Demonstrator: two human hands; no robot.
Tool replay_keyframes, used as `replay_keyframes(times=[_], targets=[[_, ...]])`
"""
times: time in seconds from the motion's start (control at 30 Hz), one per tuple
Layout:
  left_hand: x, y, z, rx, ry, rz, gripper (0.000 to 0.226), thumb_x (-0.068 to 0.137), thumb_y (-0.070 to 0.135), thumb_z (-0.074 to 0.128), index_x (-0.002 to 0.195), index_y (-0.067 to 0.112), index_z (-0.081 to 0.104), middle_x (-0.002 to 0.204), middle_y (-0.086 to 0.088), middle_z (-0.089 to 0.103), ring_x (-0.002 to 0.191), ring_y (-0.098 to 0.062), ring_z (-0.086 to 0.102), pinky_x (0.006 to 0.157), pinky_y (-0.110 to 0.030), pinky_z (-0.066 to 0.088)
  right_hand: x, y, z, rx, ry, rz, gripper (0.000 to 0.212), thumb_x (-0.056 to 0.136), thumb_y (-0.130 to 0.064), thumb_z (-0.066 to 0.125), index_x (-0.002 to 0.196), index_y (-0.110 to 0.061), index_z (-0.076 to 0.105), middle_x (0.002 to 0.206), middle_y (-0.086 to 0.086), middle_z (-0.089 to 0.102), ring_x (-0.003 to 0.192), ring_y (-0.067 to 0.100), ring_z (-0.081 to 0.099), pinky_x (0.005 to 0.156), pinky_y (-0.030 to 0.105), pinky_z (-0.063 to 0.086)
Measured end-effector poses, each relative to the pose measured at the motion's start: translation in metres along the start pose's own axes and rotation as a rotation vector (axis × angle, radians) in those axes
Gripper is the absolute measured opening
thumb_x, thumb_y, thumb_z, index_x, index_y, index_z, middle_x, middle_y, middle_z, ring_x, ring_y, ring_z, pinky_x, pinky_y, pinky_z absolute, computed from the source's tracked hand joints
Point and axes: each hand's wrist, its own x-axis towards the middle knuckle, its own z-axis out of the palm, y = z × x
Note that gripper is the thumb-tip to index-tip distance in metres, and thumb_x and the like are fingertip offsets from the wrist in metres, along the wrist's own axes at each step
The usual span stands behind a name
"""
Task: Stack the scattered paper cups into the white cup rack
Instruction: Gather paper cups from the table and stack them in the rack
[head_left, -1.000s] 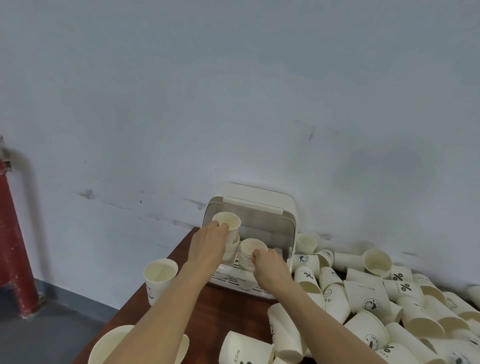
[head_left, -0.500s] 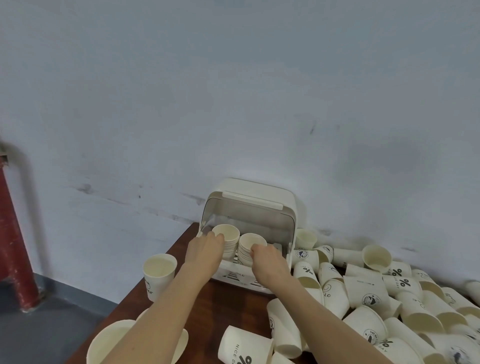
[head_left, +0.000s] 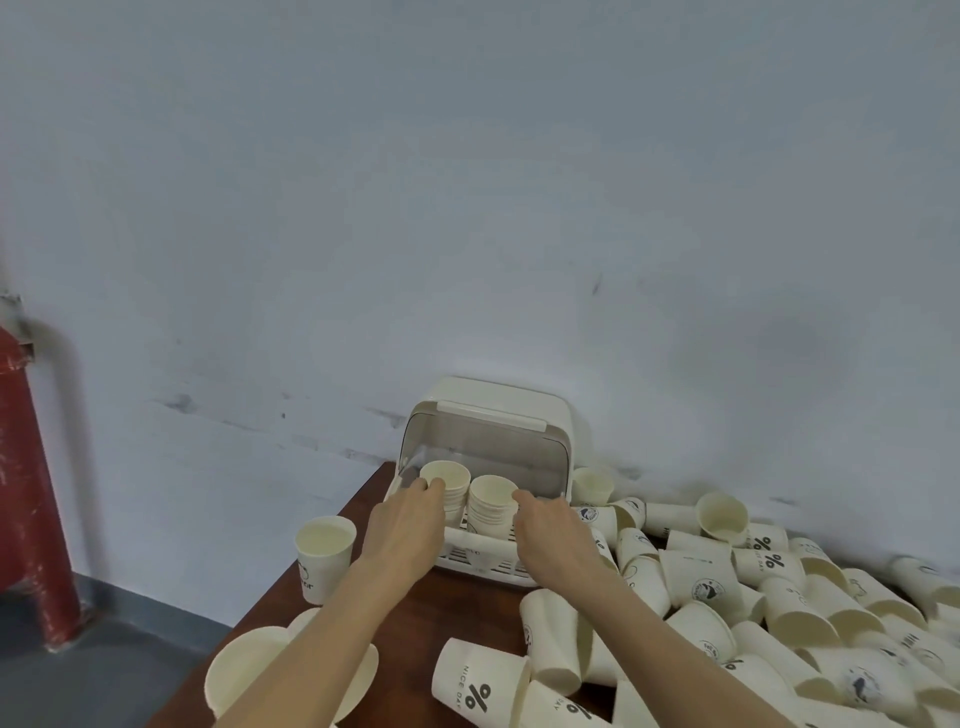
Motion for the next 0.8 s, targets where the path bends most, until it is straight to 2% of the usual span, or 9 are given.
replay_keyframes(times=[0.17,0.37,0.53,0.63,0.7,0.8], targets=[[-0.031,0.009,-0.012,-0.08,0.043,0.036,0.026,0.098,0.018,0.041,0.121,0.019,0.053,0.118,0.0,0.057,0.097,-0.026,0.061,0.069,-0.035,0.045,-0.035,0.016,-0.027,0.045,0.029,0.043,0.02,0.089,-0.007,0.04,0.104,-0.012,0.053,0.097,0.01,0.064,0.093,0.031,0.057,0.067,0.039,0.047],[-0.061,0.034,-0.018,-0.133,0.002,0.085,0.026,0.099,0.021,0.038,0.117,0.022,0.056,0.112,0.002,0.061,0.096,-0.024,0.061,0.074,-0.038,0.05,-0.078,0.043,-0.047,0.09,0.072,0.142,0.043,0.089,-0.007,0.039,0.129,-0.015,0.052,0.116,0.012,0.063,0.11,0.032,0.054,0.079,0.041,0.049],[-0.084,0.056,-0.012,-0.147,-0.101,0.193,0.023,0.098,0.022,0.038,0.106,0.022,0.06,0.105,0.003,0.062,0.097,-0.021,0.059,0.072,-0.035,0.048,-0.106,0.062,-0.061,0.104,0.069,0.21,0.046,0.09,-0.008,0.038,0.133,-0.018,0.05,0.112,0.011,0.065,0.103,0.032,0.058,0.077,0.039,0.049],[-0.095,0.063,-0.007,-0.105,-0.193,0.242,0.03,0.098,0.022,0.037,0.118,0.03,0.059,0.117,0.006,0.058,0.106,-0.02,0.057,0.082,-0.037,0.048,-0.118,0.069,-0.067,0.08,0.069,0.225,0.03,0.087,-0.005,0.038,0.11,-0.013,0.055,0.096,0.011,0.064,0.093,0.032,0.058,0.074,0.044,0.051],[-0.1,0.065,-0.006,-0.076,-0.258,0.278,0.037,0.097,0.021,0.036,0.125,0.038,0.054,0.118,0.006,0.056,0.106,-0.021,0.056,0.084,-0.036,0.046,-0.122,0.072,-0.069,0.081,0.069,0.236,0.031,0.086,-0.005,0.038,0.111,-0.012,0.055,0.097,0.013,0.064,0.094,0.033,0.057,0.075,0.044,0.05],[-0.107,0.068,-0.004,-0.001,-0.367,0.363,0.046,0.095,0.017,0.037,0.132,0.044,0.044,0.108,0.003,0.051,0.098,-0.024,0.056,0.078,-0.036,0.042,-0.126,0.074,-0.068,0.1,0.064,0.252,0.035,0.088,-0.007,0.037,0.117,-0.011,0.055,0.104,0.014,0.066,0.099,0.035,0.056,0.078,0.045,0.049]])
